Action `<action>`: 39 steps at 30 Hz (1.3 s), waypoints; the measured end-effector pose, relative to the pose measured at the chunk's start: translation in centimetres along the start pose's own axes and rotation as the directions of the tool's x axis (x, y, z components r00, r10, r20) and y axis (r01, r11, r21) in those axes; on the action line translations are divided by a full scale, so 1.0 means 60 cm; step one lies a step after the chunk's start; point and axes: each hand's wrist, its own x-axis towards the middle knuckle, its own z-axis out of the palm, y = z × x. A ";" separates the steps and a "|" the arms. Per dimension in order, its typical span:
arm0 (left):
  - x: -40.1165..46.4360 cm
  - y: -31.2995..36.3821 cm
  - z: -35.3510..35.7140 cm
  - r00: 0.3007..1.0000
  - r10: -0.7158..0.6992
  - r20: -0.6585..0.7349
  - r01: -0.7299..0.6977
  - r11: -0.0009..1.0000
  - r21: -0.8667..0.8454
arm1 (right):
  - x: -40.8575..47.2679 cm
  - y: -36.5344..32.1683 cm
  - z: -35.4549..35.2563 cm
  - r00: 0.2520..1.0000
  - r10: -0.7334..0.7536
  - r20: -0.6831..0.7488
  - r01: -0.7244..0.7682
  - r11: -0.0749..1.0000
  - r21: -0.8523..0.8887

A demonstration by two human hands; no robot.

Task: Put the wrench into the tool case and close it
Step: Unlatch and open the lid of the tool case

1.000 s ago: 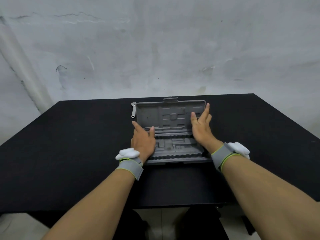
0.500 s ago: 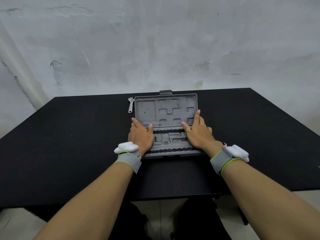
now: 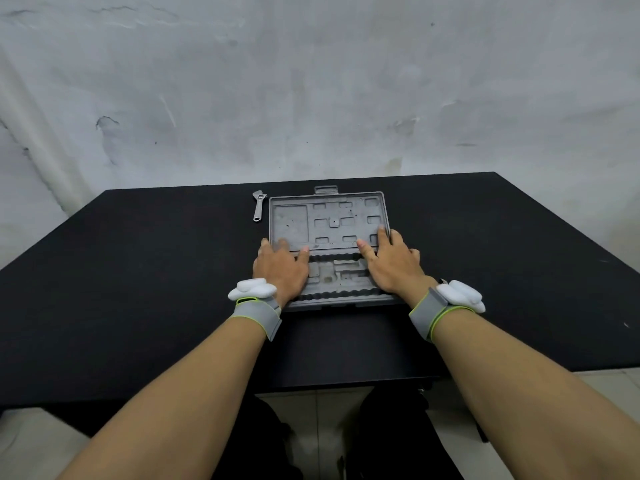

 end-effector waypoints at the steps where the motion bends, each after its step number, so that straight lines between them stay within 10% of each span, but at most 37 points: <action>1: 0.001 -0.001 0.001 1.000 0.005 0.005 -0.005 1.000 0.017 | 0.000 0.000 0.001 1.000 0.001 -0.002 -0.002 1.000 -0.004; 39: -0.002 -0.012 0.014 0.997 0.061 -0.043 -0.052 0.983 0.176 | -0.034 0.013 -0.043 0.998 0.041 -0.051 -0.039 0.998 0.040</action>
